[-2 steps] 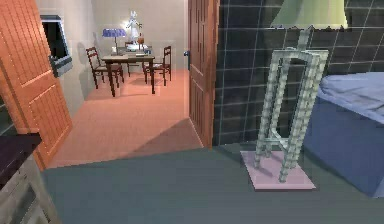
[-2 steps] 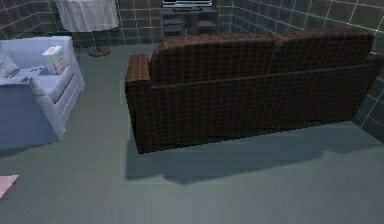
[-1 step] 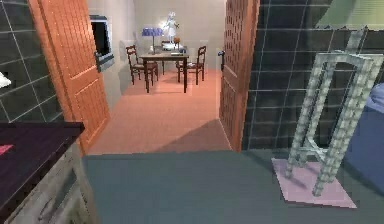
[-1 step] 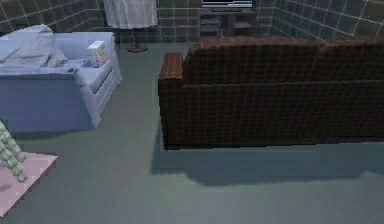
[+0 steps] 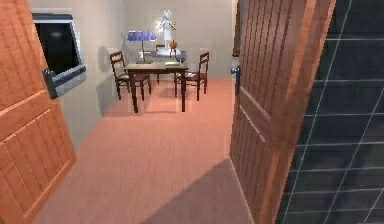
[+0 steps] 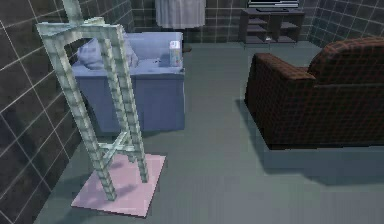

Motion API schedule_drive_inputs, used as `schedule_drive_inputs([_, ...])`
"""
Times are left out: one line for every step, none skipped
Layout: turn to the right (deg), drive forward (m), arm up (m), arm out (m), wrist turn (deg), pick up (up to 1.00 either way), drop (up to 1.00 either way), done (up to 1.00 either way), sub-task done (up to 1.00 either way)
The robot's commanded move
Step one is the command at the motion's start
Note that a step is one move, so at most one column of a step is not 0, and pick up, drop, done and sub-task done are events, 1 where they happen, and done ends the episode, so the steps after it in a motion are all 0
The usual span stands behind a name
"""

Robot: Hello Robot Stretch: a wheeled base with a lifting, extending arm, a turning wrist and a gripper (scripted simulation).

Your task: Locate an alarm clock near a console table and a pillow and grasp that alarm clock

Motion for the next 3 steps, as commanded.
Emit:
schedule_drive_inputs([-6.0,0.0,0.0,0.0,0.0,0.0,0.0,0.0,0.0])
schedule_drive_inputs([0.0,0.15,0.0,0.0,0.0,0.0,0.0,0.0,0.0])
schedule_drive_inputs([3.0,0.0,0.0,0.0,0.0,0.0,0.0,0.0,0.0])
